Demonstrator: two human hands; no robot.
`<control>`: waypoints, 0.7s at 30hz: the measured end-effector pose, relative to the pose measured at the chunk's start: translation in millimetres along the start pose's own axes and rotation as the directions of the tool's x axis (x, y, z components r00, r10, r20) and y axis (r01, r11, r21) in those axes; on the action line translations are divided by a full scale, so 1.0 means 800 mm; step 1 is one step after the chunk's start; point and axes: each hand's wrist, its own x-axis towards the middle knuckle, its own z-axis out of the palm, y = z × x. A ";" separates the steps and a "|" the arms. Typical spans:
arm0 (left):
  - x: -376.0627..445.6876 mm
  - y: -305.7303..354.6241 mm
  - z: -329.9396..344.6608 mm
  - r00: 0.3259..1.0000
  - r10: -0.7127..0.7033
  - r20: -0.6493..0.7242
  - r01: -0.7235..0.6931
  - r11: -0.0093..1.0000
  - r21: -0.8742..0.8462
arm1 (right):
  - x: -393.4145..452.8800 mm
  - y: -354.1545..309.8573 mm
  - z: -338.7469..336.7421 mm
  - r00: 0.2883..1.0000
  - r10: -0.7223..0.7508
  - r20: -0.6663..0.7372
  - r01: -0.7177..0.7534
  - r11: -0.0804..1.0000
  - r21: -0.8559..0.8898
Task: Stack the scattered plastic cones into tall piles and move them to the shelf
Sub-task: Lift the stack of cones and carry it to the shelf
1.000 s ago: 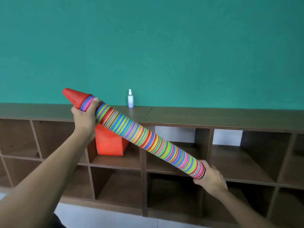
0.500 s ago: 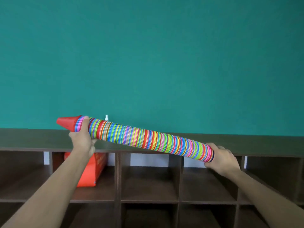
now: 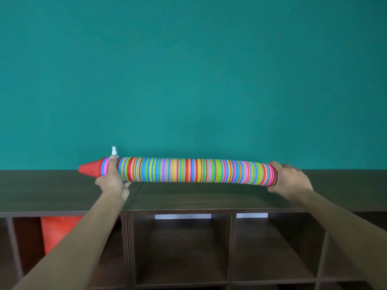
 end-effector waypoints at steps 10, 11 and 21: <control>0.071 -0.093 0.031 0.992 0.057 -0.113 -0.028 0.968 0.249 | 0.087 0.031 0.072 0.993 -0.004 0.117 0.013 0.997 -0.079; 0.074 -0.099 0.030 0.988 0.110 -0.106 -0.067 0.935 0.347 | 0.093 0.033 0.078 0.991 -0.005 0.136 0.017 0.996 -0.087; 0.122 -0.104 0.016 0.988 0.086 0.129 -0.151 0.355 0.922 | 0.139 0.044 0.105 0.964 -0.037 0.264 0.092 0.975 -0.201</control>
